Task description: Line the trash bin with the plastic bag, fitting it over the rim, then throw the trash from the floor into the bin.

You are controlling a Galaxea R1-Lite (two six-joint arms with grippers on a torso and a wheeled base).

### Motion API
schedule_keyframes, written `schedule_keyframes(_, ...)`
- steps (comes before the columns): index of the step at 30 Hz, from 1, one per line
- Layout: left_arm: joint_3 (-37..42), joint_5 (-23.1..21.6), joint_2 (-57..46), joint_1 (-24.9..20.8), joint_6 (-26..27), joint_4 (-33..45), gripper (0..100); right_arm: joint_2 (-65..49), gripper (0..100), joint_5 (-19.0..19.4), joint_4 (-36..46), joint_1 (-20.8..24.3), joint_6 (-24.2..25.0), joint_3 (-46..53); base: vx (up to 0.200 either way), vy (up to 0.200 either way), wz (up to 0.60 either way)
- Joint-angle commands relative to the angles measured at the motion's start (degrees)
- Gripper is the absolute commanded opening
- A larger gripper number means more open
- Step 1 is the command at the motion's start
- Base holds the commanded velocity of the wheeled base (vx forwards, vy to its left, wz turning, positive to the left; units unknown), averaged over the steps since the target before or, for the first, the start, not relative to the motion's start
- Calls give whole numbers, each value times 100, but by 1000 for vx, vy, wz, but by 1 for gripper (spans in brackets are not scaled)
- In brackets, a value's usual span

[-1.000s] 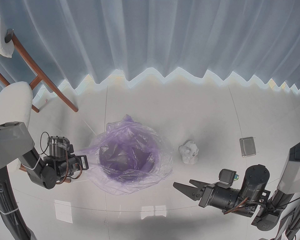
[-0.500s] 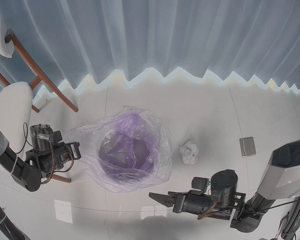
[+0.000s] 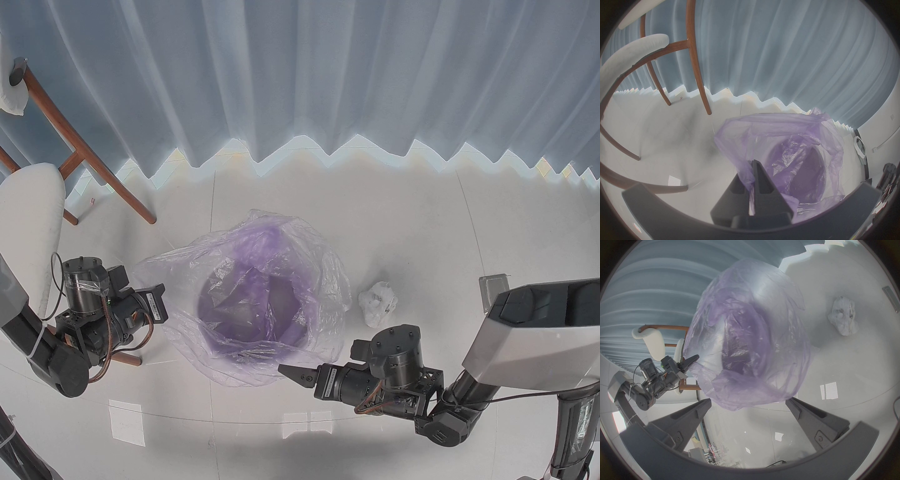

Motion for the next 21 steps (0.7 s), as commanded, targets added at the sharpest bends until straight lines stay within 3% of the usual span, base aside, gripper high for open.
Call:
schedule_keyframes(1, 96, 8, 183, 4, 14, -86, 0, 127, 100, -7, 152, -174, 7, -282, 0, 0, 0)
schedule_keyframes(13, 105, 8, 227, 22, 5, -94, 0, 189, 100, -60, 144, -271, 7, -388, 0, 0, 0)
schedule_keyframes(14, 105, 8, 236, 22, 5, -94, 0, 189, 0, -78, 135, -262, 7, -370, 0, 0, 0)
schedule_keyframes(21, 140, -1, 271, 22, -12, -94, 0, 233, 0, -113, 117, -236, -19, -344, 0, 0, 0)
